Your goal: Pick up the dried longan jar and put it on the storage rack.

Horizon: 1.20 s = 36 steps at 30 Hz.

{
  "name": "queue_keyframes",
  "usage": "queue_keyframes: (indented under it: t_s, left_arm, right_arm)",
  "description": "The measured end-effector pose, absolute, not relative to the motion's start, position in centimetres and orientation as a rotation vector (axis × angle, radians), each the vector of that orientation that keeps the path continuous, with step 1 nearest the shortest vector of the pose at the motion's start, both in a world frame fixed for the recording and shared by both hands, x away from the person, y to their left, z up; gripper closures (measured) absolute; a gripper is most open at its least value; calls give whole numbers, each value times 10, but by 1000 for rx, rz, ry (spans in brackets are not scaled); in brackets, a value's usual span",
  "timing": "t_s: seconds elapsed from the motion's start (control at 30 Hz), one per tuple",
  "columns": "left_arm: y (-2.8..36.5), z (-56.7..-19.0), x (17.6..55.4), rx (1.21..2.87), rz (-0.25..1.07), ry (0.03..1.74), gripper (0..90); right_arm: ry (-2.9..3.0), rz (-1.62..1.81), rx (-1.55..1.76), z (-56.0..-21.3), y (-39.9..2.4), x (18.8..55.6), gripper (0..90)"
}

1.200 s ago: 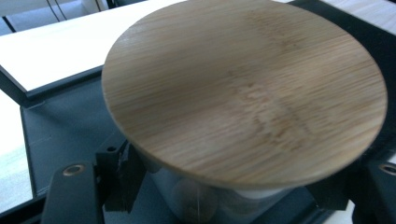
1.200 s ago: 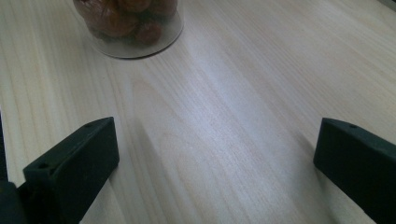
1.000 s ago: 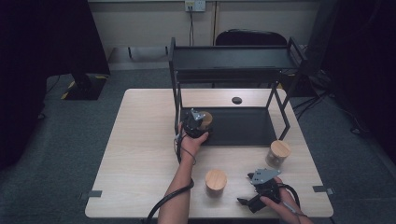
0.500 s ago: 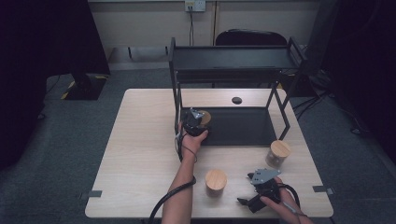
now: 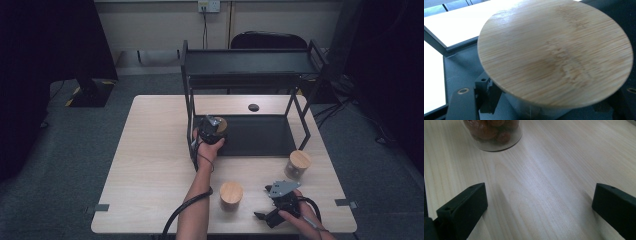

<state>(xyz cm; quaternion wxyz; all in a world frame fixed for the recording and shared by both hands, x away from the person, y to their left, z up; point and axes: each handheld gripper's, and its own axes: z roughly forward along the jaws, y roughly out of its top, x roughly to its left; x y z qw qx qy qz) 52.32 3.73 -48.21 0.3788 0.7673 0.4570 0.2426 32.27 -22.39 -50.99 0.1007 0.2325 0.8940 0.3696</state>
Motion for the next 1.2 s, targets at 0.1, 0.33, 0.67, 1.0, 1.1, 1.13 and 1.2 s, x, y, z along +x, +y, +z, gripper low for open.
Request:
queue_keyframes:
  t_s: [0.1, 0.33, 0.67, 1.0, 1.1, 1.13, 1.2]
  left_arm:
    - [37, -482, 524, 1962, 621, 1167, 257]
    - [36, -482, 525, 1957, 614, 1177, 256]
    - [37, -483, 526, 1946, 598, 1189, 250]
    - [39, -485, 525, 1933, 561, 1250, 146]
    - [41, -484, 524, 1922, 547, 1258, 114]
    - [42, -483, 524, 1919, 542, 1260, 104]
    - [43, -482, 524, 1907, 525, 1269, 92]
  right_arm:
    - [2642, 1092, 687, -510, -224, 323, 0]
    - [2641, 1093, 688, -510, -224, 323, 0]
    - [2642, 1093, 688, -510, -224, 323, 0]
    - [2644, 1094, 683, -510, -224, 323, 0]
    - [2645, 1094, 681, -510, -224, 323, 0]
    - [2645, 1094, 681, -510, -224, 323, 0]
    - [2645, 1094, 681, -510, -224, 323, 0]
